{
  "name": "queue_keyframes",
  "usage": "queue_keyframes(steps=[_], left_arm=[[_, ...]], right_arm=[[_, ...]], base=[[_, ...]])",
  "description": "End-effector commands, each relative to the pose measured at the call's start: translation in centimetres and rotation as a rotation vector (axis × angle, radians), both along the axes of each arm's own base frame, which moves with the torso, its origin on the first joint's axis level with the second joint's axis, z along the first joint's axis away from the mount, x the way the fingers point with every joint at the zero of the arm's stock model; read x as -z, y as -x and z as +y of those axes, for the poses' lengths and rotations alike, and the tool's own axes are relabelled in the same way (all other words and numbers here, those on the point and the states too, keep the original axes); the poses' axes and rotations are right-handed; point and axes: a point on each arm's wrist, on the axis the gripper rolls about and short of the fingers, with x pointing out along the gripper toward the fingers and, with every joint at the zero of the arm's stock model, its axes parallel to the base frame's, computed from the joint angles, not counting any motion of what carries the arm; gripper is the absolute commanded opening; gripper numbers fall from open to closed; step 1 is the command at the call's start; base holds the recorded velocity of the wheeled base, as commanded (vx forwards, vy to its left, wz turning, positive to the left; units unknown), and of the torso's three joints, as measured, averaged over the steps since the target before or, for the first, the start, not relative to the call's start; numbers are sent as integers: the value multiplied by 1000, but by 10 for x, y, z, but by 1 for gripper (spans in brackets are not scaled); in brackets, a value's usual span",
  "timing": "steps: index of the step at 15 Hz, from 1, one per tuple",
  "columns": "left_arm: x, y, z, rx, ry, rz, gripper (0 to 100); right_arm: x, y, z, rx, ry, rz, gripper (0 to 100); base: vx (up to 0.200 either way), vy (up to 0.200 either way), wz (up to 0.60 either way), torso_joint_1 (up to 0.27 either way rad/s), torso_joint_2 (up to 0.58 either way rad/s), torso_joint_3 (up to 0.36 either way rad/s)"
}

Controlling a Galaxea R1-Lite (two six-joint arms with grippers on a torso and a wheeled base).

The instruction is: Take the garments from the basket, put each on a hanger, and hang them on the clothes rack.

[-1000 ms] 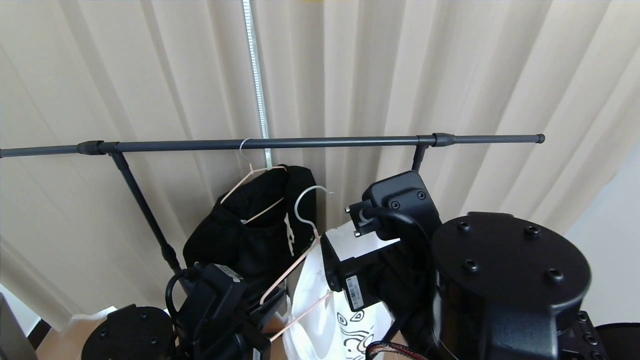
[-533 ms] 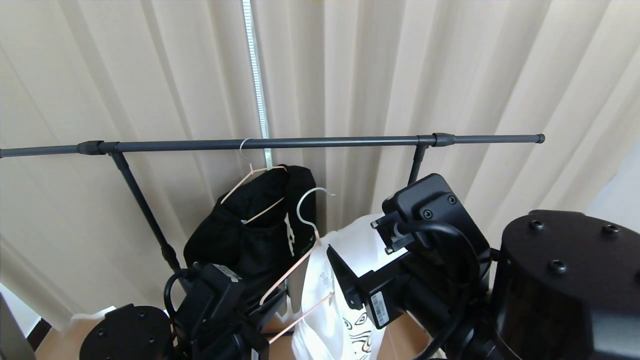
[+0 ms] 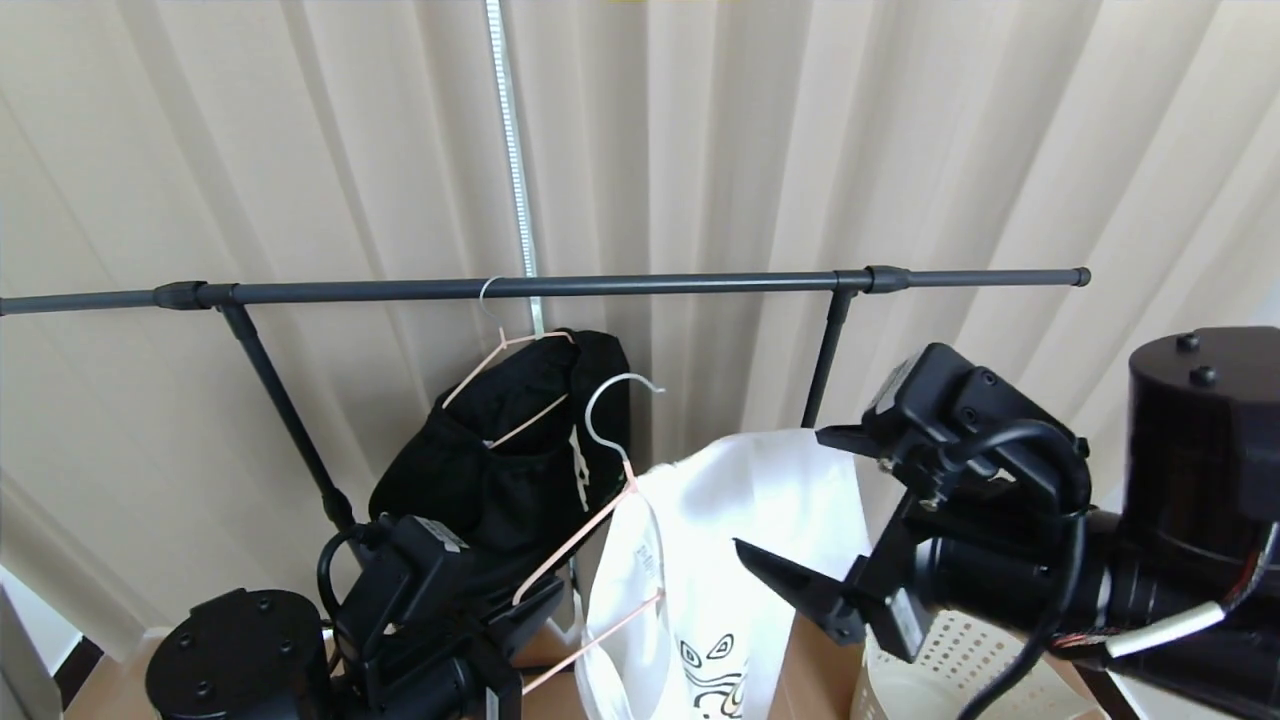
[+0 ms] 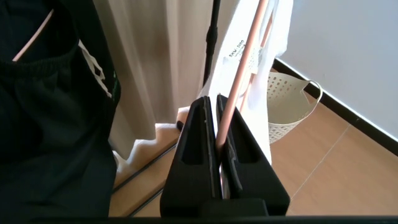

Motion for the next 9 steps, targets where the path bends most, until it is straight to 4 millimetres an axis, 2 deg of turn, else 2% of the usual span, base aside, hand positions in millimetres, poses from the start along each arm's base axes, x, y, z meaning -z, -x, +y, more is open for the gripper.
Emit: queue_keyframes(steps=[1, 2, 4, 7, 9], left_arm=[[-1, -2, 3, -13, 3, -1, 0], [-3, -1, 6, 10, 14, -4, 0], [-4, 4, 11, 62, 21, 6, 0], [-4, 4, 15, 120, 29, 15, 0], [-3, 6, 16, 156, 29, 27, 0]], right_arm=[[-25, -5, -23, 17, -26, -51, 100], [-35, -12, -33, -76, 27, 30, 100], [-43, -26, -40, -158, 123, 104, 100], [-50, -50, -52, -300, 240, 194, 100], [-47, -67, -58, -406, 345, 244, 100]], base=[[0, 0, 0, 0, 0, 0], [0, 0, 0, 0, 0, 0], [0, 0, 0, 0, 0, 0], [0, 0, 0, 0, 0, 0], [0, 0, 0, 0, 0, 0]])
